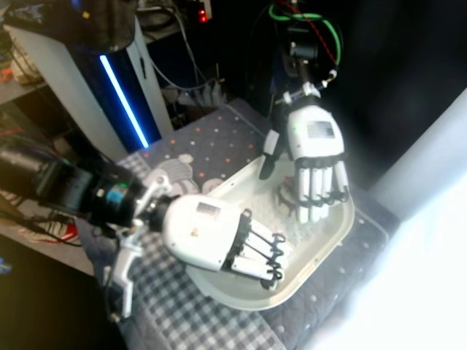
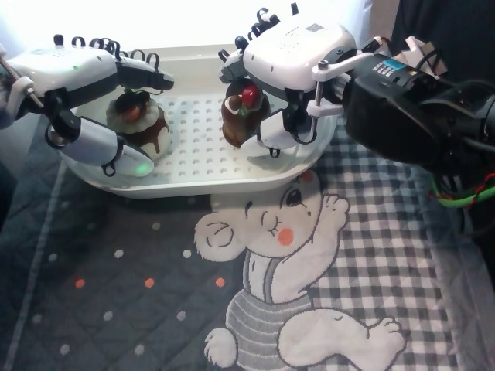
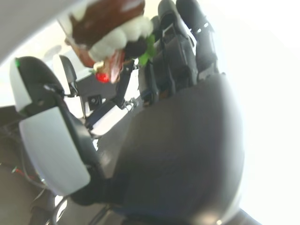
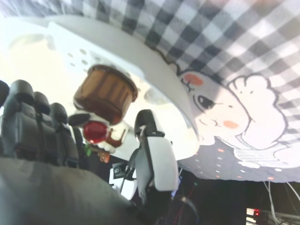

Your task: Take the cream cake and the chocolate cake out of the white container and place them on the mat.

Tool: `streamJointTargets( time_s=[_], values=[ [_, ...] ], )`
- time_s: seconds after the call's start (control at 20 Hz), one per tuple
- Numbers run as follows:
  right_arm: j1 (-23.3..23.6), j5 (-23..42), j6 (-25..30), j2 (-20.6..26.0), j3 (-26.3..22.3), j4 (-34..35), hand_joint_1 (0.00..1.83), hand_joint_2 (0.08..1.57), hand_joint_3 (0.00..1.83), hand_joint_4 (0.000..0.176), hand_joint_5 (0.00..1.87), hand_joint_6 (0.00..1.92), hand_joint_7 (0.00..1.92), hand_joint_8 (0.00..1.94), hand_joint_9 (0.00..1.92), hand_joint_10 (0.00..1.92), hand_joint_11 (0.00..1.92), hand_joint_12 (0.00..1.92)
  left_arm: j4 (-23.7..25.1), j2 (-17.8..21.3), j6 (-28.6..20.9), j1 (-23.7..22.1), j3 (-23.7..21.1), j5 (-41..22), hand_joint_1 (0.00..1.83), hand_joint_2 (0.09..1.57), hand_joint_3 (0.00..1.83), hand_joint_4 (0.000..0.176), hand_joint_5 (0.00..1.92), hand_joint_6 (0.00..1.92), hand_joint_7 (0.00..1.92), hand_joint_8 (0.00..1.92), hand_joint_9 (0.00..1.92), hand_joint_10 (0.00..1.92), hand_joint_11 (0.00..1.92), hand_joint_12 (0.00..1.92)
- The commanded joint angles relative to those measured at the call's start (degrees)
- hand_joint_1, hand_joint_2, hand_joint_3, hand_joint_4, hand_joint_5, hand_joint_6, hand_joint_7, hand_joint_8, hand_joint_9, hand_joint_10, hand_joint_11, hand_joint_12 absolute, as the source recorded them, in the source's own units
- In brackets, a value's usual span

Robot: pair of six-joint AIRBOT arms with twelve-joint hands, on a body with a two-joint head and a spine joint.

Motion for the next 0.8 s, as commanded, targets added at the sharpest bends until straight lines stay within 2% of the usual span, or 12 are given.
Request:
streamJointTargets(
  time_s=[0.0, 0.05, 0.2, 0.25, 0.3, 0.35, 0.4, 0.45, 0.5, 0.55, 0.6, 0.75],
  values=[
    [1.2, 6.1, -0.3, -0.2, 0.1, -0.6, 0.93, 0.96, 0.0, 0.0, 0.66, 0.01, 0.71, 0.02, 0.71, 0.05, 0.2, 1.2, 0.1, -0.6, -0.2, -0.4, 0.4, -5.5, 0.89, 0.97, 0.02, 0.0, 0.44, 0.01, 0.43, 0.01, 0.48, 0.03, 0.0, 1.3],
    [1.2, 6.1, -0.3, -0.3, 0.1, -0.6, 0.95, 0.97, 0.0, 0.0, 0.7, 0.01, 0.76, 0.02, 0.76, 0.05, 0.25, 1.2, 0.0, -0.9, -0.2, -0.3, 0.7, -5.3, 0.9, 1.0, 0.02, 0.0, 0.46, 0.01, 0.45, 0.01, 0.51, 0.04, 0.0, 1.35],
    [1.2, 6.1, -0.3, -0.4, 0.1, -0.6, 1.06, 1.04, 0.0, 0.0, 0.88, 0.02, 0.97, 0.04, 0.97, 0.13, 0.42, 1.35, -0.5, -2.0, -0.2, -0.2, 2.0, -4.7, 1.06, 1.14, 0.01, 0.0, 0.66, 0.02, 0.67, 0.03, 0.78, 0.19, 0.4, 1.35],
    [1.2, 6.1, -0.3, -0.4, 0.1, -0.6, 1.1, 1.06, 0.01, 0.0, 0.93, 0.04, 1.01, 0.05, 1.01, 0.15, 0.45, 1.37, -0.9, -2.4, -0.2, -0.1, 2.5, -4.5, 1.12, 1.16, 0.0, 0.0, 0.73, 0.01, 0.86, 0.08, 0.85, 0.37, 0.5, 1.37],
    [1.2, 6.1, -0.3, -0.4, 0.1, -0.6, 1.2, 1.08, 0.01, 0.0, 1.02, 0.72, 1.02, 0.76, 1.05, 0.2, 0.54, 1.33, -1.5, -2.7, -0.2, 0.2, 2.9, -4.5, 1.3, 1.19, 0.02, 0.0, 0.63, 1.0, 0.85, 1.01, 0.83, 1.22, 0.5, 1.39],
    [1.2, 6.1, -0.3, -0.5, 0.1, -0.6, 1.22, 1.14, 0.0, 0.0, 0.97, 0.94, 0.92, 1.17, 1.02, 0.55, 0.62, 1.44, -2.6, -3.2, -0.2, 0.7, 3.4, -4.4, 1.44, 1.24, 0.0, 0.0, 0.62, 1.34, 0.68, 1.34, 0.72, 1.44, 0.59, 1.75],
    [1.2, 6.1, -0.3, -0.5, 0.1, -0.6, 1.22, 1.14, 0.0, 0.0, 0.97, 0.94, 0.92, 1.17, 1.02, 0.55, 0.62, 1.44, -3.7, -3.5, -0.2, 1.1, 4.0, -4.4, 1.44, 1.24, 0.0, 0.0, 0.62, 1.34, 0.68, 1.34, 0.72, 1.44, 0.59, 1.75],
    [1.2, 6.1, -0.3, -0.5, 0.1, -0.6, 1.21, 1.15, 0.0, 0.0, 0.95, 0.97, 0.9, 1.2, 0.96, 0.71, 0.62, 1.44, -4.3, -3.8, -0.2, 1.3, 4.3, -4.4, 1.46, 1.24, 0.0, 0.0, 0.67, 1.35, 0.65, 1.34, 0.69, 1.43, 0.59, 1.84],
    [1.2, 6.1, -0.3, -0.5, 0.2, -0.5, 1.21, 1.15, 0.0, 0.0, 0.92, 1.03, 0.93, 1.15, 0.96, 0.75, 0.65, 1.42, -5.2, -4.1, -0.2, 1.6, 4.8, -4.4, 1.46, 1.24, 0.0, 0.0, 0.68, 1.37, 0.64, 1.32, 0.7, 1.43, 0.57, 1.86],
    [1.2, 6.1, -0.3, -0.5, 0.2, -0.5, 1.21, 1.14, 0.0, 0.0, 0.9, 1.06, 0.96, 1.1, 0.98, 0.7, 0.68, 1.37, -5.9, -4.3, -0.2, 1.9, 5.2, -4.4, 1.47, 1.23, 0.0, 0.0, 0.65, 1.33, 0.69, 1.31, 0.74, 1.41, 0.59, 1.83],
    [1.2, 6.2, -0.3, -0.5, 0.2, -0.5, 1.22, 1.14, 0.0, 0.0, 0.91, 1.07, 0.98, 1.05, 1.03, 0.63, 0.7, 1.35, -6.4, -4.6, -0.2, 2.0, 5.4, -4.5, 1.35, 1.23, 0.0, 0.0, 0.63, 1.33, 0.75, 1.32, 0.79, 1.49, 0.65, 1.45],
    [1.2, 6.2, -0.3, -0.4, 0.1, -0.4, 1.22, 1.14, 0.0, 0.0, 0.9, 1.07, 0.98, 1.05, 1.04, 0.63, 0.71, 1.36, -6.7, -4.9, -1.8, 2.5, 5.9, -5.4, 1.34, 1.23, 0.0, 0.0, 0.62, 1.32, 0.75, 1.32, 0.79, 1.5, 0.7, 1.44]
  ],
)
